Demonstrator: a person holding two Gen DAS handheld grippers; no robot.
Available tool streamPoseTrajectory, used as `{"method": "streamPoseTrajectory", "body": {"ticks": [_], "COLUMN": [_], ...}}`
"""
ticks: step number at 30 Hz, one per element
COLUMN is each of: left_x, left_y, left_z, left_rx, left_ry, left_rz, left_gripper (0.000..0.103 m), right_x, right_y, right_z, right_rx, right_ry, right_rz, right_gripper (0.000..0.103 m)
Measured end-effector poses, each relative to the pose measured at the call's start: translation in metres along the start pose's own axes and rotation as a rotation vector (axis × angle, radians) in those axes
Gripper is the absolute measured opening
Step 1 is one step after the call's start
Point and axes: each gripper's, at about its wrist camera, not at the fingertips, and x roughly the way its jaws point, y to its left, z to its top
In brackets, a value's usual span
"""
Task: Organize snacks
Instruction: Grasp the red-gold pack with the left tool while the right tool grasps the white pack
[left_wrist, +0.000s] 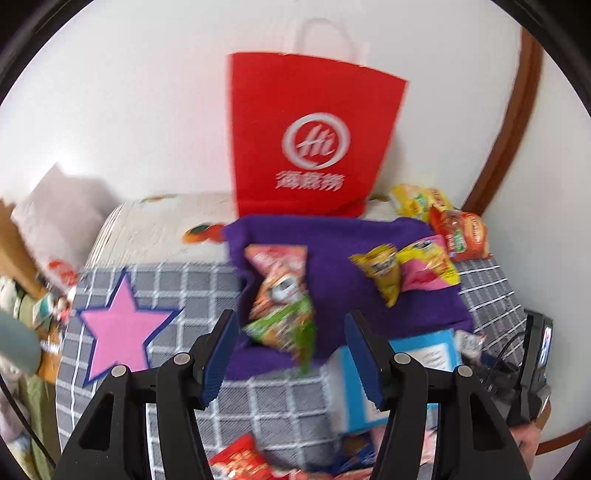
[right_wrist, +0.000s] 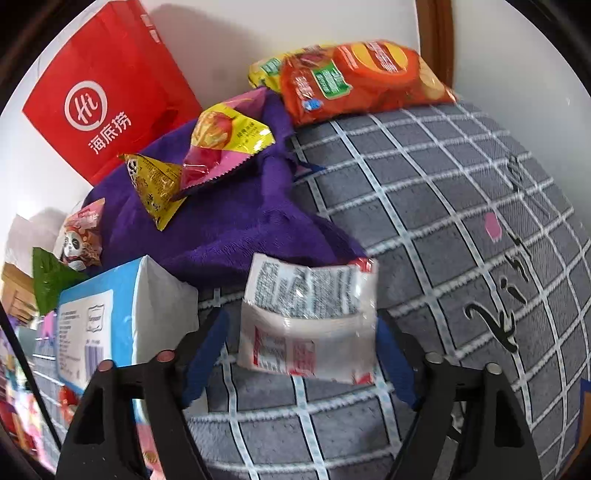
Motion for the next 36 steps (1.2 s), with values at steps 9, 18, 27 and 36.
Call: {"method": "streamPoseTrajectory", "body": {"ticks": [9,18,27,36], "left_x": [0.018,0.028,0.036,0.054], "left_y": [0.047,0.061,0.06,0.027], "left_z": [-0.052,-0.096,-0.136,-0.141], "left_rx": [-0.105,-0.134,-0.189,-0.136], "left_ry": [0.091,0.166,0.234,0.239], "left_rz": [0.017,0.011,-0.026,-0.007], "left_gripper": [0.057,0.057,0.057,0.058], "right_x": [-0.005,-0.035,-0.062,-0.081], "right_y": [-0.004,-0.015,-0.018,-0.012], "right_z": [-0.004,-0.029,-0.059,-0.08], "right_rx": [-0.029,0.005,0.003,-0.029], "right_ry": [-0.058,-0.061,-0.066,-0.073], "right_rz": [-0.039,-0.029,-0.011,-0.002], "right_gripper": [0.058,0.056,0.056,0.056]}}
